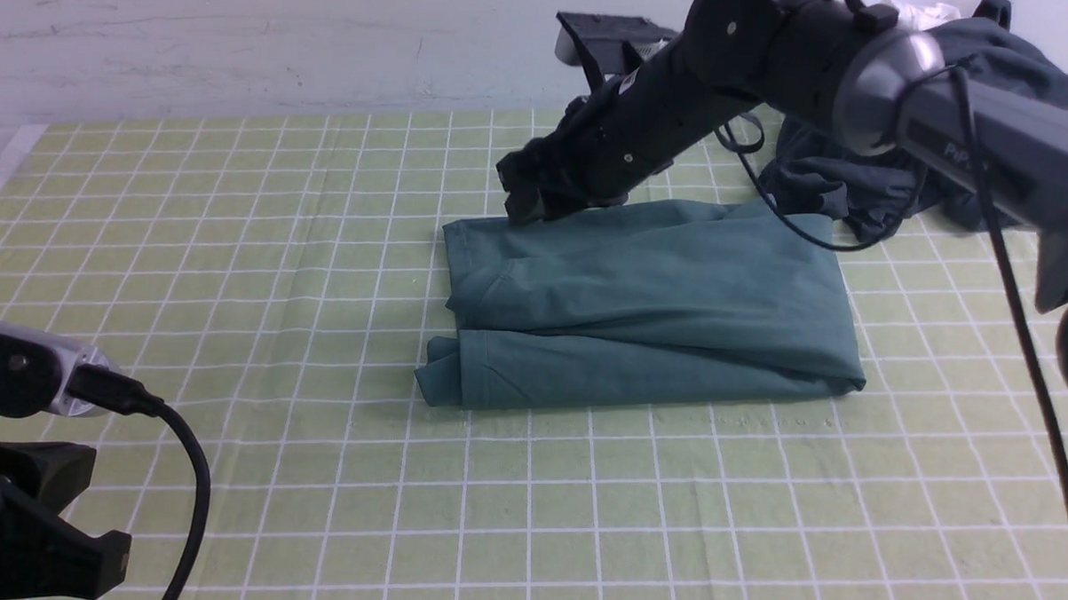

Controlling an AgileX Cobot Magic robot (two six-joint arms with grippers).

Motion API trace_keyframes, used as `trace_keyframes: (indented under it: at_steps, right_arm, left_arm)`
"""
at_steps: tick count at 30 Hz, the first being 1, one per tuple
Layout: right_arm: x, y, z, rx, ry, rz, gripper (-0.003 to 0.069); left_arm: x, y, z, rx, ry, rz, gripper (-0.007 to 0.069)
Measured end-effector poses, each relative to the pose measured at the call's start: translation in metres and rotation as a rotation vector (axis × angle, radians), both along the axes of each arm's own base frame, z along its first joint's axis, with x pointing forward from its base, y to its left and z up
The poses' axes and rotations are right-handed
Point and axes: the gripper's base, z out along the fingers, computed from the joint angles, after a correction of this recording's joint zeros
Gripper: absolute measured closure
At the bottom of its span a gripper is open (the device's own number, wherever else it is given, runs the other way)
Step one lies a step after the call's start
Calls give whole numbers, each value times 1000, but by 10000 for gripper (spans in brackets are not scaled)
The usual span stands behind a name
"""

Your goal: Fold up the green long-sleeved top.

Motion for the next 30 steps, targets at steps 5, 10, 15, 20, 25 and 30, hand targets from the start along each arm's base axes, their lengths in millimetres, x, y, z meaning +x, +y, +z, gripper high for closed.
trace_keyframes:
  at_steps: [5,10,15,20,25,30]
  right_arm:
    - [-7,19,-36,-37,89,78,636]
    - [-21,17,2,-86,-1,183,671]
    - [-43,-14,100,-207,-279,183,671]
    - [-117,-77,255,-279,-734,45,671]
    - [-220,-134,345,-201,-999,-59,673]
    - [-288,-167,349,-122,-1022,-93,673]
  left_arm:
    - [-5,1,6,-17,-53,-1,629]
    - [-39,7,28,-16,-284,-33,629]
    - [-65,12,22,-18,-481,-51,629]
    - [-83,15,-4,-39,-680,-56,629]
    - [-84,15,-25,-17,-789,-68,629]
    - [-84,14,-23,-17,-846,-75,629]
